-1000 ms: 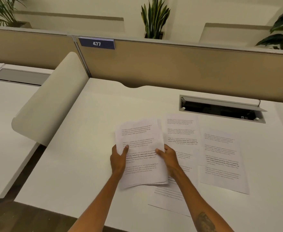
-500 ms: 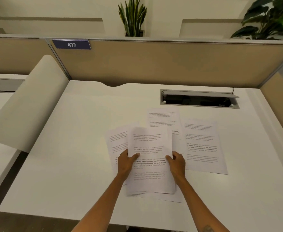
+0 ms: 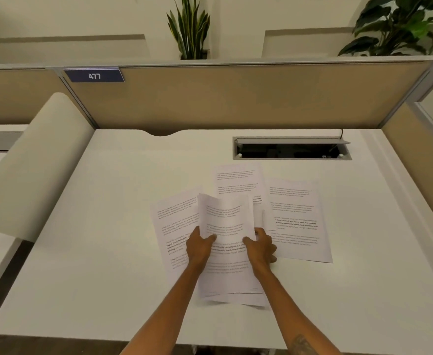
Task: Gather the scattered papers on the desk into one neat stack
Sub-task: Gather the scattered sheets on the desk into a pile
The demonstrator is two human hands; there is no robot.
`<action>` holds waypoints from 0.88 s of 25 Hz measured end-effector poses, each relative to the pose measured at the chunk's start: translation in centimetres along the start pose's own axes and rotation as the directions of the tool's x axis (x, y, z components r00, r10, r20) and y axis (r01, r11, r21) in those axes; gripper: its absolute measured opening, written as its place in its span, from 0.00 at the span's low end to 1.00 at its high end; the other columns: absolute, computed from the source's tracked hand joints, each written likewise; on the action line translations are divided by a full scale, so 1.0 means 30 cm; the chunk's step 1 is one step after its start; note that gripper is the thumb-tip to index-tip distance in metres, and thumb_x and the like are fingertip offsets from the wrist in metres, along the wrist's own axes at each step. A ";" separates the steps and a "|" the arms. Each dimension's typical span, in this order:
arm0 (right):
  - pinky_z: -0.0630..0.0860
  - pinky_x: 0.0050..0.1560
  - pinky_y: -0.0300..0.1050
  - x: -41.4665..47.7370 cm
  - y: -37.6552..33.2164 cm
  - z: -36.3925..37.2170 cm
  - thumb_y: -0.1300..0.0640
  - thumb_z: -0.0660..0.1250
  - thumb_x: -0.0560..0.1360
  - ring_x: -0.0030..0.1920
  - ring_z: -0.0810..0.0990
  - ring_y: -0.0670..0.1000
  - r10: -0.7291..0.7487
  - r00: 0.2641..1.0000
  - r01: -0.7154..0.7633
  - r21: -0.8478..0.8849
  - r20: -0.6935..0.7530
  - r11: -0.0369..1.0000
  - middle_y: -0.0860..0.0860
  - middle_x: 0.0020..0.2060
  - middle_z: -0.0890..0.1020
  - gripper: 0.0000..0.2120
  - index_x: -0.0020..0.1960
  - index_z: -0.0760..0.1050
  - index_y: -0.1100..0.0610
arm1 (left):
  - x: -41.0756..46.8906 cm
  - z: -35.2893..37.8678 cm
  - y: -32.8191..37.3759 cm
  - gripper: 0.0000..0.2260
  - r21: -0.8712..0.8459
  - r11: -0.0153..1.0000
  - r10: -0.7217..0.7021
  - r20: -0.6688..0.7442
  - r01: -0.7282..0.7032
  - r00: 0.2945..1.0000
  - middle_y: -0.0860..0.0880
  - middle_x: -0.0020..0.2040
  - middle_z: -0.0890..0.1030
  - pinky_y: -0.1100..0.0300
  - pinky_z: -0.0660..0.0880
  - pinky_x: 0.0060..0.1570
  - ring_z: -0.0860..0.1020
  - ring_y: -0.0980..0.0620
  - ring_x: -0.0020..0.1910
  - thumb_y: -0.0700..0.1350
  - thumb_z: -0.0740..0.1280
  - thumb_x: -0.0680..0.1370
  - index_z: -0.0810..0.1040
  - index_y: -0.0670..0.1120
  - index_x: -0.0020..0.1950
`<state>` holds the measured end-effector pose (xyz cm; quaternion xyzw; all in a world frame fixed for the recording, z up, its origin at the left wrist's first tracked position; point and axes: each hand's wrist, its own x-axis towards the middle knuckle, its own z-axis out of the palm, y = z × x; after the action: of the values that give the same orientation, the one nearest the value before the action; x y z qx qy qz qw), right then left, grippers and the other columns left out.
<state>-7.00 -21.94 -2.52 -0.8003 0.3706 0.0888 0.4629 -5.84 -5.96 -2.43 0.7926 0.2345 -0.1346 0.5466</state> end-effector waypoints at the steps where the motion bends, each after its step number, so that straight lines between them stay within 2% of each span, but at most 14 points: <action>1: 0.67 0.60 0.57 0.001 0.003 -0.008 0.55 0.69 0.73 0.61 0.73 0.58 -0.023 1.000 0.023 0.021 0.007 1.000 0.54 0.60 0.78 0.19 0.64 0.75 0.51 | 0.001 -0.010 0.002 0.13 -0.010 1.000 0.007 -0.004 -0.007 1.000 0.48 0.57 0.85 0.49 0.83 0.53 0.85 0.46 0.53 0.45 0.72 0.78 0.79 0.48 0.61; 3: 0.76 0.57 0.53 0.006 0.015 -0.024 0.60 0.70 0.74 0.57 0.78 0.56 -0.088 0.995 0.081 0.141 0.041 0.987 0.54 0.60 0.80 0.20 0.65 0.74 0.51 | 0.004 -0.038 0.005 0.10 -0.040 0.999 0.026 -0.003 -0.026 1.000 0.47 0.57 0.86 0.55 0.83 0.46 0.86 0.47 0.50 0.45 0.72 0.78 0.80 0.48 0.60; 5: 0.81 0.51 0.48 -0.002 0.001 -0.044 0.65 0.70 0.74 0.53 0.81 0.54 -0.157 0.985 0.131 0.264 0.076 0.956 0.55 0.59 0.81 0.24 0.67 0.72 0.50 | 0.007 -0.066 0.008 0.13 -0.108 0.993 0.056 0.009 -0.054 0.998 0.46 0.57 0.86 0.56 0.83 0.45 0.86 0.46 0.50 0.43 0.72 0.78 0.79 0.46 0.62; 8: 0.79 0.50 0.43 -0.004 -0.065 -0.039 0.66 0.71 0.74 0.53 0.80 0.53 -0.193 0.971 0.127 0.380 0.139 0.916 0.52 0.56 0.80 0.30 0.72 0.67 0.50 | 0.031 -0.129 0.013 0.20 -0.232 0.971 0.056 -0.049 -0.066 0.997 0.48 0.60 0.84 0.50 0.84 0.52 0.84 0.47 0.54 0.41 0.74 0.77 0.75 0.46 0.68; 10: 0.78 0.47 0.39 -0.007 -0.122 -0.013 0.65 0.71 0.75 0.49 0.81 0.51 -0.177 0.966 0.091 0.391 0.190 0.916 0.53 0.56 0.82 0.22 0.67 0.73 0.55 | 0.056 -0.186 0.010 0.21 -0.337 0.941 -0.001 -0.062 -0.020 0.998 0.48 0.59 0.84 0.49 0.84 0.52 0.85 0.46 0.54 0.40 0.75 0.76 0.75 0.45 0.68; 12: 0.78 0.43 0.37 -0.010 -0.177 0.032 0.64 0.70 0.75 0.46 0.82 0.51 -0.194 0.956 0.114 0.331 0.219 0.937 0.56 0.53 0.84 0.10 0.56 0.80 0.59 | 0.087 -0.246 -0.012 0.17 -0.382 0.923 -0.081 -0.077 0.046 0.994 0.45 0.57 0.86 0.46 0.85 0.51 0.86 0.43 0.51 0.40 0.75 0.76 0.80 0.44 0.64; 14: 0.77 0.46 0.39 -0.007 -0.222 0.099 0.64 0.70 0.75 0.49 0.82 0.54 -0.261 0.932 0.197 0.253 0.251 0.947 0.56 0.53 0.83 0.07 0.53 0.81 0.62 | 0.104 -0.291 -0.037 0.14 -0.401 0.912 -0.154 -0.129 0.090 0.980 0.43 0.55 0.86 0.44 0.84 0.52 0.86 0.41 0.50 0.39 0.74 0.76 0.82 0.42 0.62; 16: 0.75 0.52 0.41 -0.007 -0.256 0.178 0.63 0.70 0.76 0.57 0.80 0.58 -0.329 0.907 0.312 0.105 0.265 0.944 0.57 0.56 0.79 0.11 0.58 0.80 0.64 | 0.112 -0.317 -0.055 0.13 -0.389 0.915 -0.204 -0.222 0.106 0.953 0.43 0.54 0.85 0.44 0.83 0.53 0.85 0.40 0.50 0.39 0.73 0.77 0.81 0.43 0.61; 19: 0.67 0.67 0.50 0.005 -0.275 0.282 0.59 0.69 0.77 0.68 0.70 0.57 -0.370 0.886 0.420 -0.145 0.279 0.896 0.57 0.68 0.73 0.18 0.66 0.77 0.59 | 0.120 -0.334 -0.066 0.09 -0.365 0.925 -0.213 -0.280 0.102 0.936 0.43 0.53 0.85 0.47 0.83 0.51 0.85 0.41 0.48 0.37 0.73 0.76 0.81 0.44 0.56; 22: 0.62 0.70 0.55 0.027 -0.280 0.332 0.58 0.68 0.78 0.72 0.65 0.58 -0.383 0.872 0.466 -0.278 0.306 0.840 0.56 0.74 0.67 0.17 0.67 0.77 0.56 | 0.131 -0.329 -0.072 0.07 -0.337 0.937 -0.207 -0.315 0.095 0.926 0.41 0.51 0.86 0.51 0.83 0.46 0.85 0.41 0.46 0.35 0.72 0.76 0.82 0.41 0.54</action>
<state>1.25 -11.82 -2.77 -0.9143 0.1032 0.1418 0.3652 -4.02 4.73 -2.39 0.6853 0.4065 0.0038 0.6042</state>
